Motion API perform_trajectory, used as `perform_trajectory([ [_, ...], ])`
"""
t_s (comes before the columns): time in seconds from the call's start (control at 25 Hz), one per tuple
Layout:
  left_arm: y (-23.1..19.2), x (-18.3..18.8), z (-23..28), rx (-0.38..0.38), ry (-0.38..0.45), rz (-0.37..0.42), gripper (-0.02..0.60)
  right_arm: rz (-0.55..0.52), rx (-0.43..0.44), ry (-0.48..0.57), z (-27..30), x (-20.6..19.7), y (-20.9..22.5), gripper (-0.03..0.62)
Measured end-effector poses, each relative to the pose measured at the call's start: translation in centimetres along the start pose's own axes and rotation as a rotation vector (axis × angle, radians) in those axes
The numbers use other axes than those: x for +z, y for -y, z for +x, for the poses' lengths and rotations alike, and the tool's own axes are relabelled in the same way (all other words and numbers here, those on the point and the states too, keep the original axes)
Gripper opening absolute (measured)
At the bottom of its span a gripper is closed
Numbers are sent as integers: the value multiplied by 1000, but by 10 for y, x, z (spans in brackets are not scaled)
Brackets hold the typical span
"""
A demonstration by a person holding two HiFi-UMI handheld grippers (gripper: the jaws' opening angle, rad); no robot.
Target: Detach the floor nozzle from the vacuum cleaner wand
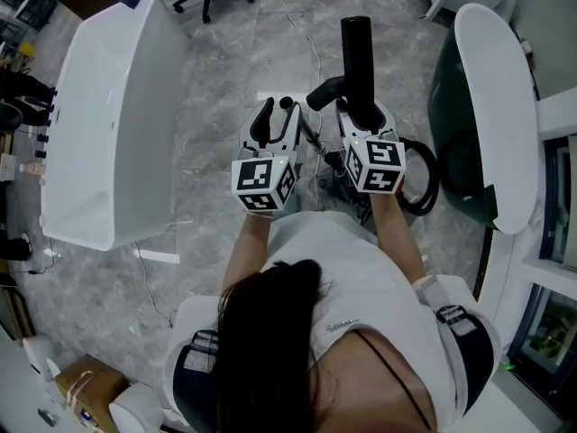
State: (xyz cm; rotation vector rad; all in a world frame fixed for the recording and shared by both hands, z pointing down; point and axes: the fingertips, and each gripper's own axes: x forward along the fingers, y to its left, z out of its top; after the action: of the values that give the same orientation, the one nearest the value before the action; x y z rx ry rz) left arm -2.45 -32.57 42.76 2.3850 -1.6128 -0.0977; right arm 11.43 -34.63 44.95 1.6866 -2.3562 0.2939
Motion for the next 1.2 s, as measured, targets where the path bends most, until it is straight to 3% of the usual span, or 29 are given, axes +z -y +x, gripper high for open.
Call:
perform_trajectory([
  [0.32, 4, 2, -4, 7, -10, 38, 68, -5, -2, 13, -6, 2, -4, 224],
  [0.52, 9, -2, -4, 11, -33, 54, 22, -12, -13, 19, -10, 2, -3, 224],
  [1.04, 11, -17, -5, 52, -158, -4, 3, -38, -12, 48, -18, 5, -7, 224],
  [1.2, 14, -18, -3, 56, -162, 1, 3, -37, -18, 55, -19, 6, -5, 224],
])
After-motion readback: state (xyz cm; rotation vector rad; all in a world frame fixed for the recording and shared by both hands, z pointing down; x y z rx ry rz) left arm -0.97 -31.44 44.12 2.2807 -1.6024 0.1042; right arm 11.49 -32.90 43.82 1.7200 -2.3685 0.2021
